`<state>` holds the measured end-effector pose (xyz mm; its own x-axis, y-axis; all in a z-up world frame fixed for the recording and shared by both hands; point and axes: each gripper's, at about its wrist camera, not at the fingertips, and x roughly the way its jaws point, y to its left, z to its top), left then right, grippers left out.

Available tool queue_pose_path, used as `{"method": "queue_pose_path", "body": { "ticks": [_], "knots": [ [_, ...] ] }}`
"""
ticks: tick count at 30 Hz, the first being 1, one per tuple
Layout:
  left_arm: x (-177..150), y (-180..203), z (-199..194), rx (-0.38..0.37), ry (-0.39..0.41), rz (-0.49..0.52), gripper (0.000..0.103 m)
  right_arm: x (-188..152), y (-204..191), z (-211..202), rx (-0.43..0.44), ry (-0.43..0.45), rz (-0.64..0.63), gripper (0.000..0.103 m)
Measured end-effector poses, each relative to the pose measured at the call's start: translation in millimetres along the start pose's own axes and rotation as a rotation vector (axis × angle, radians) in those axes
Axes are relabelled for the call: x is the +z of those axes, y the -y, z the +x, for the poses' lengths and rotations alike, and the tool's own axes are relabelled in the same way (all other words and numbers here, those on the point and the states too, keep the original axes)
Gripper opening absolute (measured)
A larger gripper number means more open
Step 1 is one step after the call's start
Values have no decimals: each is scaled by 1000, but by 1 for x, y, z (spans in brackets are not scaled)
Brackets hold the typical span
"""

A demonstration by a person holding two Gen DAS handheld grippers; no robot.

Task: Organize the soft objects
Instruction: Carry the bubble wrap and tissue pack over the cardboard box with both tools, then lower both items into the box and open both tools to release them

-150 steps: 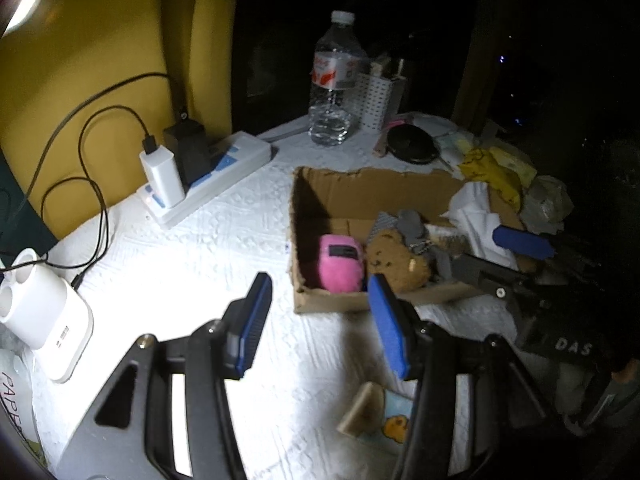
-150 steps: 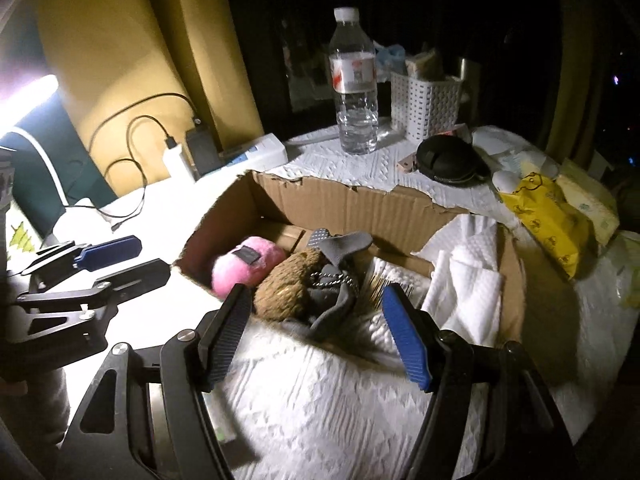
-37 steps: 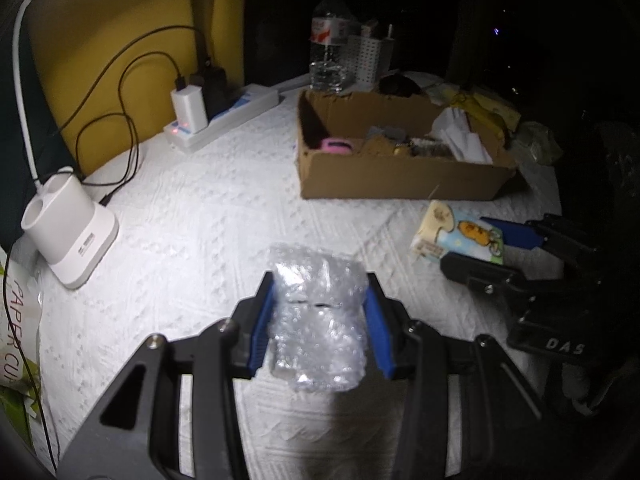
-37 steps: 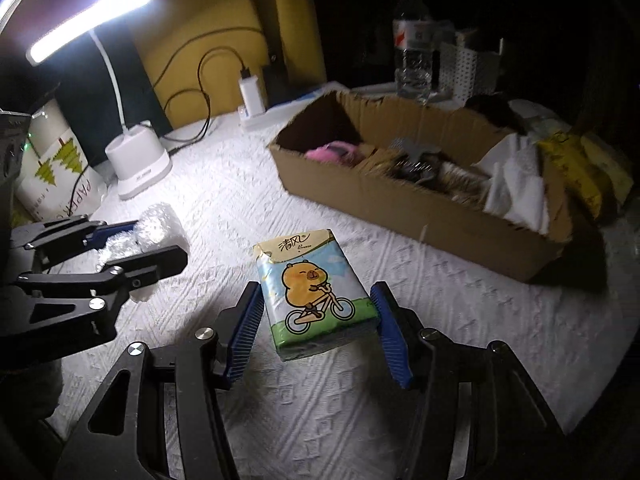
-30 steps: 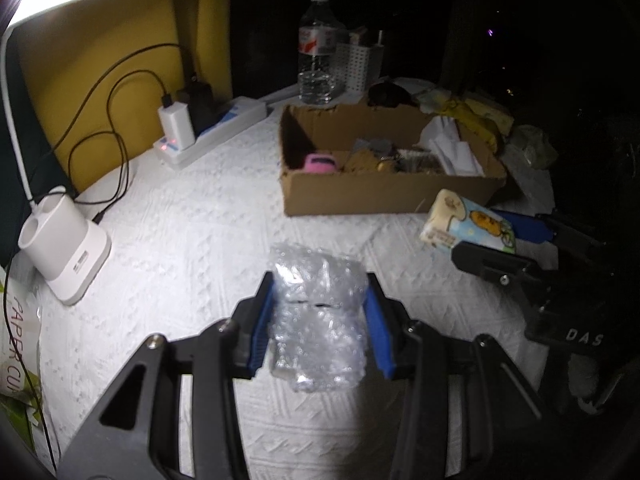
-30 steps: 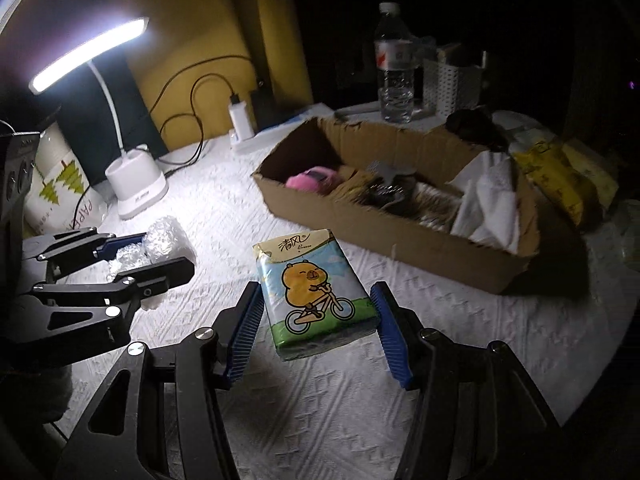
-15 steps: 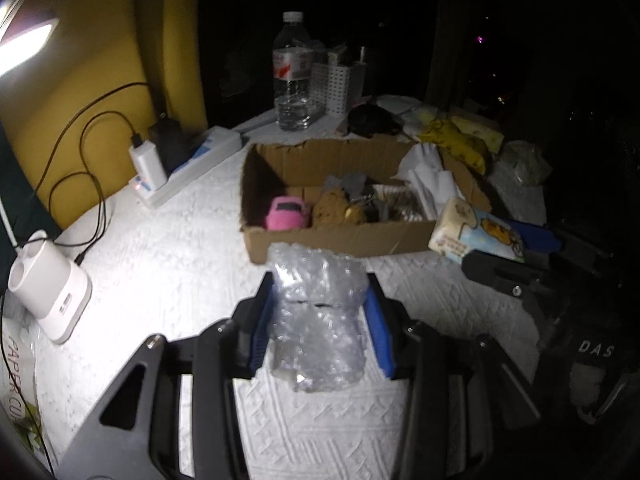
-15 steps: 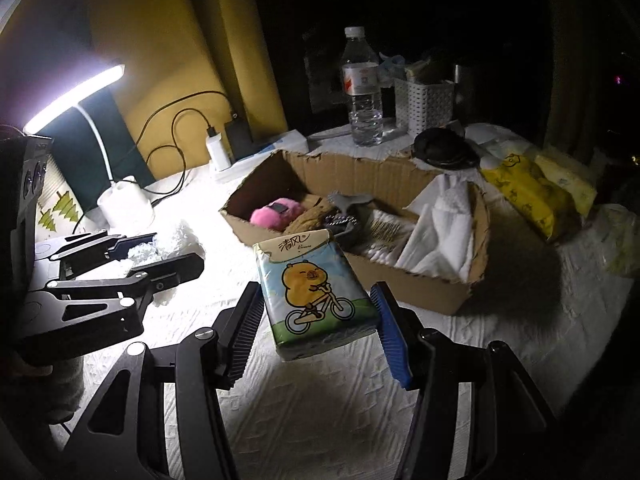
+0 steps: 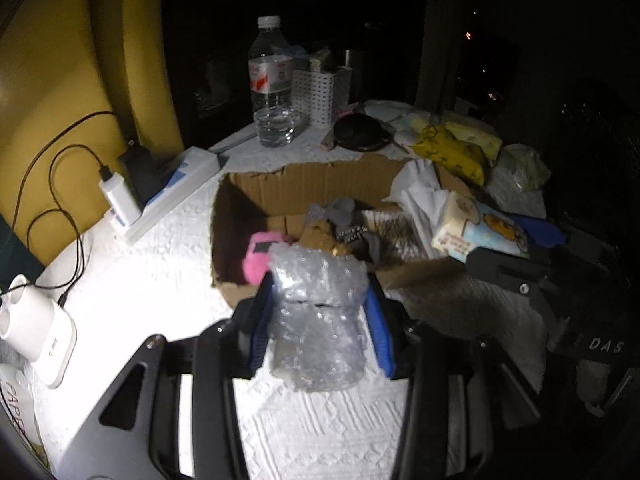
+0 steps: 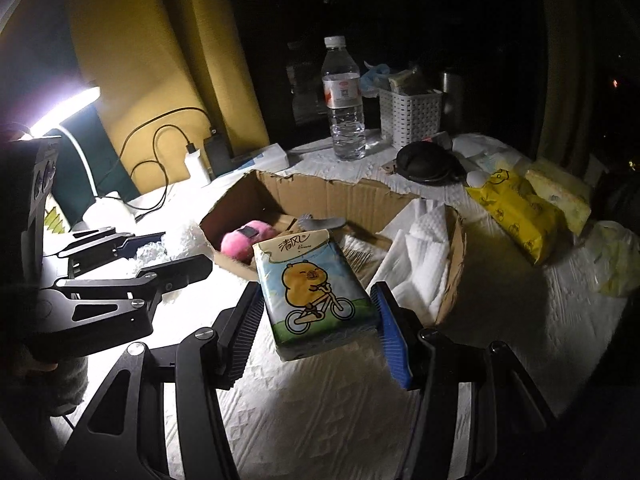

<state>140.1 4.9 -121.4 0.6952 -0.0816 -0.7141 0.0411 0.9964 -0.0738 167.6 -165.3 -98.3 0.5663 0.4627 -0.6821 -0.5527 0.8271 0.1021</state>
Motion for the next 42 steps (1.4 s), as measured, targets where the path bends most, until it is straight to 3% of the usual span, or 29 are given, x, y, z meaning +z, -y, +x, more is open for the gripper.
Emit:
{"method": "queue_pose_path", "body": {
  "ticks": [26, 42],
  "knots": [
    [49, -39, 61, -2, 7, -62, 43, 42, 15, 44, 3, 17, 15, 58],
    [59, -51, 101, 2, -28, -92, 46, 48, 33, 72, 17, 0, 49, 58]
  ]
}}
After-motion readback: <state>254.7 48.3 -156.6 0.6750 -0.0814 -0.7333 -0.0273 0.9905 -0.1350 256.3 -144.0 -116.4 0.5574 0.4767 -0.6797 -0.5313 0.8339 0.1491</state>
